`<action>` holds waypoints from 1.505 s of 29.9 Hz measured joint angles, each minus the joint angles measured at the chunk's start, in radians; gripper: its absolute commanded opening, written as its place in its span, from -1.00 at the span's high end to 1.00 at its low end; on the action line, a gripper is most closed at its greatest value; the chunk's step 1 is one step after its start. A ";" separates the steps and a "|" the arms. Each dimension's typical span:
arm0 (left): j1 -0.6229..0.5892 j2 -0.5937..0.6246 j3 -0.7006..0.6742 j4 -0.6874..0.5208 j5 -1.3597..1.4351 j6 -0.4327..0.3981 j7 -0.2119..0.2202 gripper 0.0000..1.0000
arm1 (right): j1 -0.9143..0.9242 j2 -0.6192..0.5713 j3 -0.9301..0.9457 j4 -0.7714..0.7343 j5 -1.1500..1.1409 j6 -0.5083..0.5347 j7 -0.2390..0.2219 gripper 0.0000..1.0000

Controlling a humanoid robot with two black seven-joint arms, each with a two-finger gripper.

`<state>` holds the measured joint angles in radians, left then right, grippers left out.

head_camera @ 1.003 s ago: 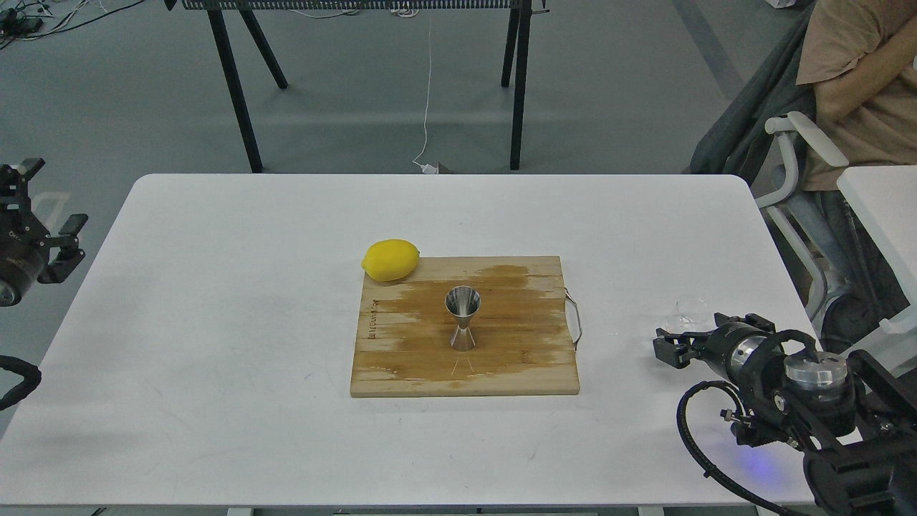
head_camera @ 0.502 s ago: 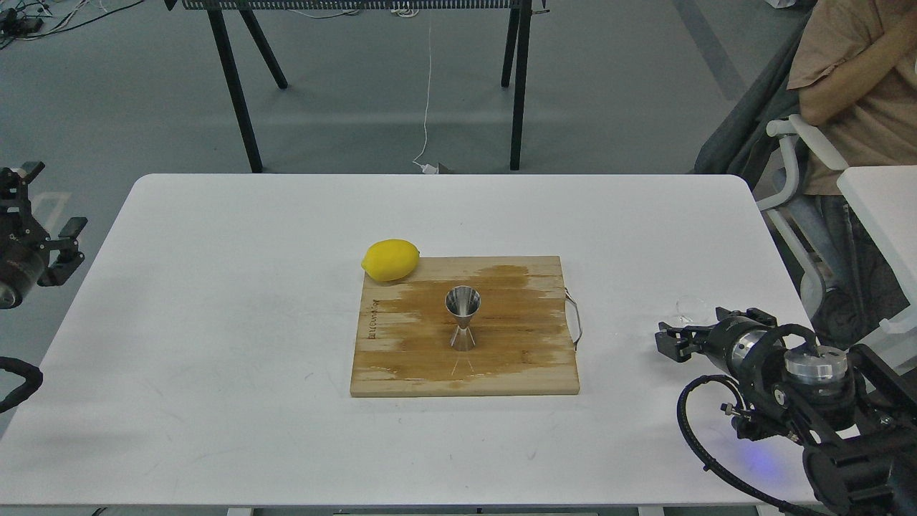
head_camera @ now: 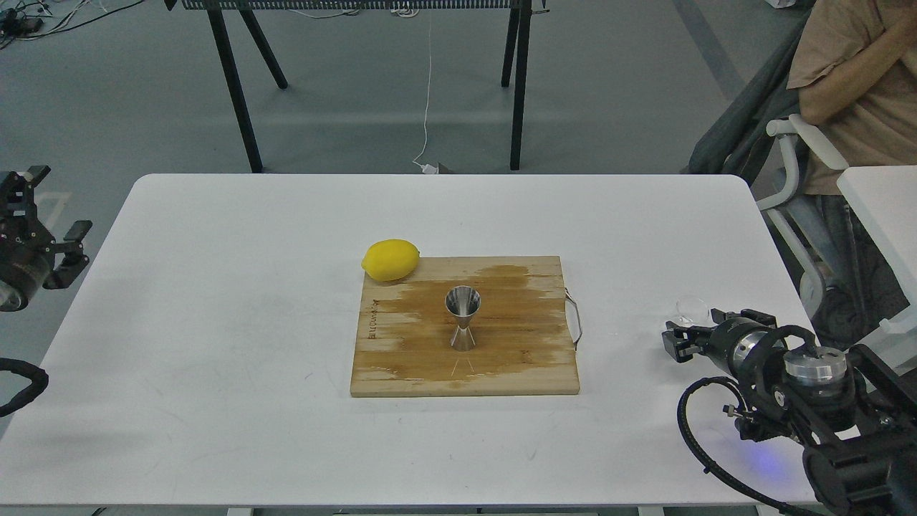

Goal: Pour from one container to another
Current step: 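Close the right gripper around the clear glass cup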

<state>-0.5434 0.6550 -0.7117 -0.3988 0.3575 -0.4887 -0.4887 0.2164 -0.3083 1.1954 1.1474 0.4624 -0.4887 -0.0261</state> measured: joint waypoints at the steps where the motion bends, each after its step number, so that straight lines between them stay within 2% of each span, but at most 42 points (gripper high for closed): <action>1: 0.000 -0.001 0.000 0.001 0.000 0.000 0.000 -0.98 | 0.000 0.000 0.000 0.000 0.000 0.000 0.000 -0.45; 8: -0.001 -0.001 0.000 0.006 0.000 0.000 0.000 -0.98 | 0.001 0.004 0.001 0.000 -0.002 0.000 0.002 -0.41; 21: -0.001 -0.003 0.000 0.007 0.000 0.000 0.000 -0.98 | 0.000 0.012 -0.001 0.002 -0.017 0.000 0.002 -0.20; 45: -0.001 -0.006 0.000 0.021 0.000 0.000 0.000 -0.98 | 0.000 0.011 -0.008 0.000 -0.018 0.000 0.002 -0.03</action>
<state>-0.5441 0.6489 -0.7117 -0.3773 0.3575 -0.4887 -0.4887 0.2163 -0.2976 1.1873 1.1477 0.4446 -0.4887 -0.0245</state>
